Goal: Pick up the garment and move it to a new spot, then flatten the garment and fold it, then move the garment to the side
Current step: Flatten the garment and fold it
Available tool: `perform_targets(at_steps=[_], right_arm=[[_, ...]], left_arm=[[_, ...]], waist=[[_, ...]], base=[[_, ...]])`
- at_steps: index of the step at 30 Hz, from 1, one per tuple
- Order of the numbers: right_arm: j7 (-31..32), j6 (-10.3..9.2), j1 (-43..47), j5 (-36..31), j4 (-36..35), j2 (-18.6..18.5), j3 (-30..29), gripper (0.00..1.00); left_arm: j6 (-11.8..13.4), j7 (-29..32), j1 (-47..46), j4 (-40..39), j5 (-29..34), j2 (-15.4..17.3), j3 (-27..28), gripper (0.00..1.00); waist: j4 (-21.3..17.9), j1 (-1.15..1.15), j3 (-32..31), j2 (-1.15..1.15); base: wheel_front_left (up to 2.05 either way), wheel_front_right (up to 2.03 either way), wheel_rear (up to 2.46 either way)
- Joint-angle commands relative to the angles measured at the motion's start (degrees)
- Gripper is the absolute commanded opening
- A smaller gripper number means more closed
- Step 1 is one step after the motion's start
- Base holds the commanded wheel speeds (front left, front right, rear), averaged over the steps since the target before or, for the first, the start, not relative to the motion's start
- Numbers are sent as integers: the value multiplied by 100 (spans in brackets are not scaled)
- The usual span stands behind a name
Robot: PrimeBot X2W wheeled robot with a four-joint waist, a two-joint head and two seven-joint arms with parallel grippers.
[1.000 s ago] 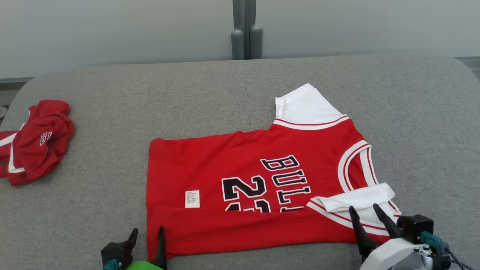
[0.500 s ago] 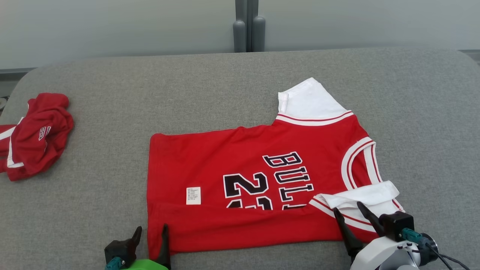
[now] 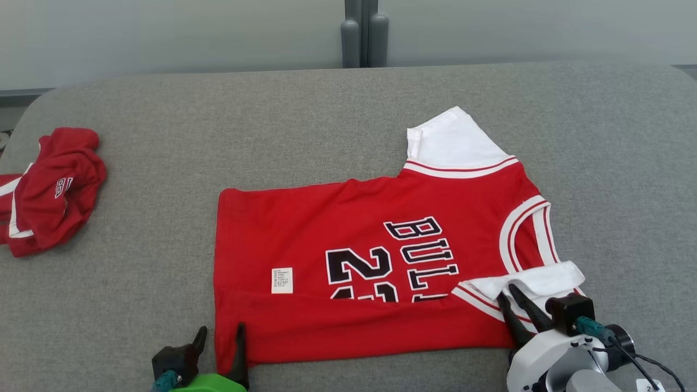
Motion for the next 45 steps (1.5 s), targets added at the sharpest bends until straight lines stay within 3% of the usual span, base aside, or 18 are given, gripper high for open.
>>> perform_targets(at_steps=[1, 14, 15, 16, 17, 27, 32, 45], right_arm=[[0, -9, -98, -31, 49, 19, -18, 0], [0, -9, -740, -42, 468, -12, -71, 0], [0, -9, -819, -56, 512, -7, -50, 21], [0, -9, -1003, -86, 589, -13, -29, 92], [0, -9, -1099, -92, 619, -2, -56, 100], [0, -9, -1407, -390, 288, 174, -391, 100], [0, -9, -1606, -424, 184, 79, -554, 100], [0, -9, -2450, -482, 125, -64, -438, 100]], left_arm=[[4, 2, -91, 10, -32, 34, -1, 100], [-41, 2, -204, 27, 35, 35, -18, 100], [-39, 2, -226, 29, 37, 34, -37, 100], [-41, 2, -267, 30, 23, 35, -68, 100], [-45, 2, -293, 21, 24, 35, -87, 100], [24, 2, -600, -177, -30, 34, -116, 100], [-47, 2, -1098, -132, 204, 45, 61, 100], [-207, 2, -2927, 1060, 542, 319, 195, 100]], waist=[[11, 0, 16, 0], [82, 0, 174, 0], [89, 0, 190, 0], [103, 0, 226, 0], [112, 0, 242, 0], [150, 0, 326, 0], [99, 0, 502, 0], [-127, 0, 1256, 0]], base=[[0, 0, 0], [0, 0, 0], [0, 0, 0], [0, 0, 0], [0, 0, 0], [0, 0, 0], [0, 0, 0], [0, 0, 0]])
